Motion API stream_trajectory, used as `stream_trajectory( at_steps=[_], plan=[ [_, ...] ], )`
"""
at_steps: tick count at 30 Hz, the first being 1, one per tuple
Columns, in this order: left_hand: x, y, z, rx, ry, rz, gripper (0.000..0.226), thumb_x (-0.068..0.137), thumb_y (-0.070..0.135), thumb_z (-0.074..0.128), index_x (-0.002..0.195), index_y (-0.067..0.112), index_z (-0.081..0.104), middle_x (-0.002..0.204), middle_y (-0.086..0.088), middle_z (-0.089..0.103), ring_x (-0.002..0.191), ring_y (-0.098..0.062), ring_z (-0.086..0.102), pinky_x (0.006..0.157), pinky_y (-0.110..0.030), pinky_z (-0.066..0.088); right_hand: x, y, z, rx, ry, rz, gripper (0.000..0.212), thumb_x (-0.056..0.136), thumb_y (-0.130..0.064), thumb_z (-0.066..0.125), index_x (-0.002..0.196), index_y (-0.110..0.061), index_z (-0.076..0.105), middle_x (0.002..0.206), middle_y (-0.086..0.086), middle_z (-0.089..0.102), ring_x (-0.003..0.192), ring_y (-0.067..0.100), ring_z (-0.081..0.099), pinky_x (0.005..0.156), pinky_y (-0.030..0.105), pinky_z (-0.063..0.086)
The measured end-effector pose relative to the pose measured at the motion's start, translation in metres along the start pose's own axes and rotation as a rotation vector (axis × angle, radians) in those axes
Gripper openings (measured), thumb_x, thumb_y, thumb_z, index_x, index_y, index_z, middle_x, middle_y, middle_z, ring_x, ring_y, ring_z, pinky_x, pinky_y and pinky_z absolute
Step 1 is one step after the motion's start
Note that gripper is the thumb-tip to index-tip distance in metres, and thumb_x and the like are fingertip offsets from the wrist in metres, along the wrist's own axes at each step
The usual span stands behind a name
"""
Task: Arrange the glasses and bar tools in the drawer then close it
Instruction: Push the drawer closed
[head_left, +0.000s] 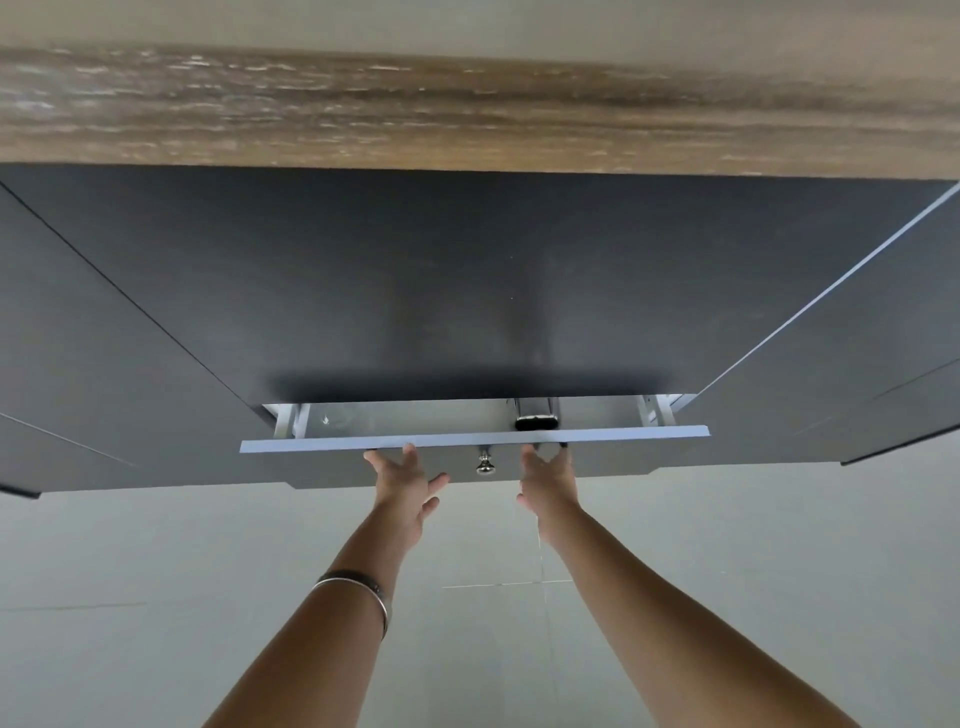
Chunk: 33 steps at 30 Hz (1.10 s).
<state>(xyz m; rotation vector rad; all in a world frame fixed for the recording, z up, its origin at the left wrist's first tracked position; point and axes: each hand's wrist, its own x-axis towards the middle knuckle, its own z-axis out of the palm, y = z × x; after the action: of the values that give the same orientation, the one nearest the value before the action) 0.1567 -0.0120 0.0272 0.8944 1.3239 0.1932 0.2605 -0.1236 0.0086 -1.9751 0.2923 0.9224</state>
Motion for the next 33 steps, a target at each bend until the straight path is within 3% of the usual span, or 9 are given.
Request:
stream_trajectory(
  at_steps=[1,2,4,7,10,12,17,24,33],
  plan=[
    [-0.001,0.001,0.003,0.123,0.019,0.017,0.061,0.102,0.032,0.030,0.150,0.030,-0.007,0.141,-0.004,0.045,0.110,-0.031,0.058,0.080,-0.036,0.046,-0.002,-0.004,-0.001,-0.044,-0.004,-0.020,0.066,0.097,-0.038,0.040,0.152,-0.022,0.007,0.134,0.011,0.051,0.106,0.031,0.053,0.080,0.035,0.043],
    [-0.004,0.002,0.005,0.259,0.032,0.054,0.063,0.102,0.034,0.028,0.150,0.031,-0.013,0.152,-0.005,0.034,0.124,-0.032,0.050,0.083,-0.034,0.043,-0.005,-0.010,-0.002,-0.093,-0.010,-0.050,0.069,0.099,-0.039,0.037,0.153,-0.023,-0.003,0.146,0.008,0.043,0.116,0.031,0.050,0.081,0.034,0.040],
    [-0.007,0.003,0.007,0.466,0.030,0.165,0.068,0.102,0.036,0.027,0.150,0.027,-0.020,0.163,0.003,-0.003,0.145,-0.027,0.023,0.098,-0.033,0.036,-0.010,-0.017,-0.003,-0.183,-0.025,-0.105,0.072,0.100,-0.040,0.034,0.151,-0.024,-0.014,0.157,0.006,0.028,0.131,0.033,0.042,0.090,0.036,0.040],
    [-0.004,0.006,0.008,0.621,-0.003,0.231,0.070,0.102,0.036,0.027,0.150,0.018,-0.021,0.160,0.007,-0.021,0.148,-0.024,0.011,0.112,-0.033,0.026,-0.009,-0.022,-0.001,-0.289,-0.059,-0.185,0.074,0.100,-0.039,0.034,0.150,-0.024,-0.019,0.161,0.005,0.017,0.137,0.034,0.038,0.098,0.036,0.040],
    [0.007,0.007,0.008,0.790,-0.034,0.294,0.071,0.102,0.034,0.030,0.150,0.014,-0.019,0.159,0.000,-0.025,0.149,-0.026,0.006,0.120,-0.036,0.017,-0.004,-0.029,0.001,-0.367,-0.102,-0.247,0.076,0.100,-0.036,0.035,0.149,-0.018,-0.020,0.163,0.002,-0.004,0.142,0.034,0.031,0.109,0.035,0.034],
    [0.015,0.008,0.009,0.887,-0.047,0.295,0.071,0.102,0.034,0.030,0.150,0.014,-0.018,0.158,-0.004,-0.027,0.149,-0.031,0.007,0.119,-0.042,0.021,0.000,-0.031,0.003,-0.421,-0.141,-0.250,0.078,0.100,-0.035,0.036,0.148,-0.014,-0.021,0.161,0.002,-0.020,0.147,0.034,0.017,0.118,0.042,0.021],
    [0.023,0.006,0.012,0.977,-0.017,0.284,0.072,0.102,0.032,0.032,0.150,0.017,-0.019,0.158,-0.006,-0.026,0.148,-0.035,-0.006,0.121,-0.042,0.006,0.006,-0.030,0.006,-0.520,-0.144,-0.273,0.080,0.101,-0.032,0.037,0.147,-0.008,-0.023,0.158,0.009,-0.027,0.149,0.033,-0.007,0.122,0.040,0.002],
    [0.029,0.001,0.008,1.004,-0.001,0.322,0.075,0.101,0.030,0.035,0.150,0.021,-0.021,0.158,-0.003,-0.027,0.148,-0.035,-0.005,0.118,-0.046,0.014,0.008,-0.029,0.011,-0.557,-0.147,-0.292,0.083,0.101,-0.032,0.039,0.147,-0.009,-0.026,0.157,0.008,-0.030,0.149,0.031,-0.013,0.122,0.042,0.002],
    [0.033,0.007,-0.002,1.046,-0.033,0.369,0.074,0.101,0.030,0.037,0.151,0.019,-0.016,0.161,-0.001,-0.019,0.148,-0.035,0.002,0.118,-0.045,0.016,0.013,-0.030,-0.002,-0.616,-0.187,-0.280,0.085,0.099,-0.033,0.043,0.148,-0.015,-0.024,0.158,0.002,-0.028,0.149,0.035,-0.009,0.121,0.042,0.004]
  ],
)
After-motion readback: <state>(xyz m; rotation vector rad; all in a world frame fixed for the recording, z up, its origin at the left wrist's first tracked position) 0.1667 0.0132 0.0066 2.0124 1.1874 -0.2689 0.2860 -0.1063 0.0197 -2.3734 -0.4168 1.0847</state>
